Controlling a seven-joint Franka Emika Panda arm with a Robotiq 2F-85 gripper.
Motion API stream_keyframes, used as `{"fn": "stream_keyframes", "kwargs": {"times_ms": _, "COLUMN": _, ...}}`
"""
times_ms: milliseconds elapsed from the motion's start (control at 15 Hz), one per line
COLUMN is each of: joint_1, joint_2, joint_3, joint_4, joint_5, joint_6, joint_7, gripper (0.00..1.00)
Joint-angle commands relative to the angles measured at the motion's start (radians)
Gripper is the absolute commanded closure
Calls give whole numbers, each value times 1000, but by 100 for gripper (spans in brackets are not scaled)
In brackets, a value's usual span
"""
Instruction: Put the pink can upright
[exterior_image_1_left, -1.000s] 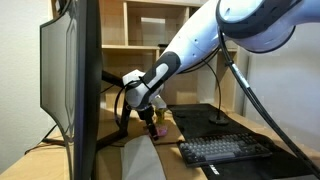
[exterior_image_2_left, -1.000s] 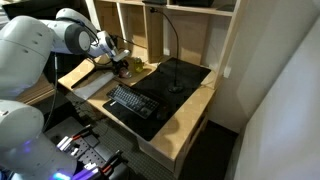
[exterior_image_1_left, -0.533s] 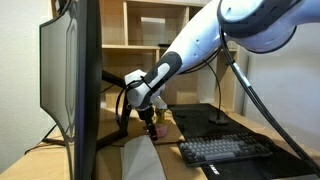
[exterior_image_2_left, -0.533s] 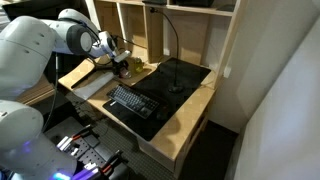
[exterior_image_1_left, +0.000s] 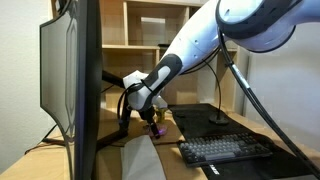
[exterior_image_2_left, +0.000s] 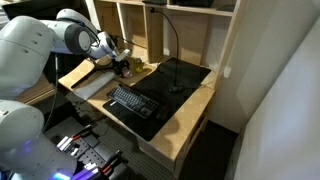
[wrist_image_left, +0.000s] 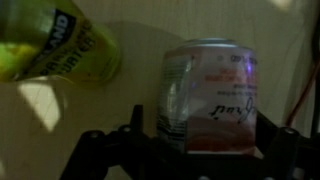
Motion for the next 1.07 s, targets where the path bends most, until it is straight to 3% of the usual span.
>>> {"fn": "stream_keyframes", "kwargs": {"times_ms": 0, "joint_1": 0, "joint_2": 3, "joint_3": 5, "joint_4": 11, "joint_5": -1, "joint_6": -12, "joint_7": -24, "gripper": 0}}
{"fn": "stream_keyframes", "kwargs": {"times_ms": 667, "joint_1": -62, "joint_2": 11, "joint_3": 70, "joint_4": -11, "joint_5": 53, "joint_6": 76, "joint_7": -86, "gripper": 0}}
{"fn": "stream_keyframes", "kwargs": {"times_ms": 733, "joint_1": -74, "joint_2": 13, "joint_3": 84, "joint_4": -12, "joint_5": 64, "joint_6": 82, "joint_7": -111, "gripper": 25}}
{"fn": "stream_keyframes", "kwargs": {"times_ms": 800, "joint_1": -75, "joint_2": 18, "joint_3": 85, "joint_4": -4, "joint_5": 94, "joint_6": 80, "joint_7": -141, "gripper": 26}}
{"fn": "stream_keyframes", "kwargs": {"times_ms": 1000, "joint_1": -132, "joint_2": 21, "joint_3": 155, "joint_4": -14, "joint_5": 156, "joint_6": 107, "joint_7": -225, "gripper": 47}}
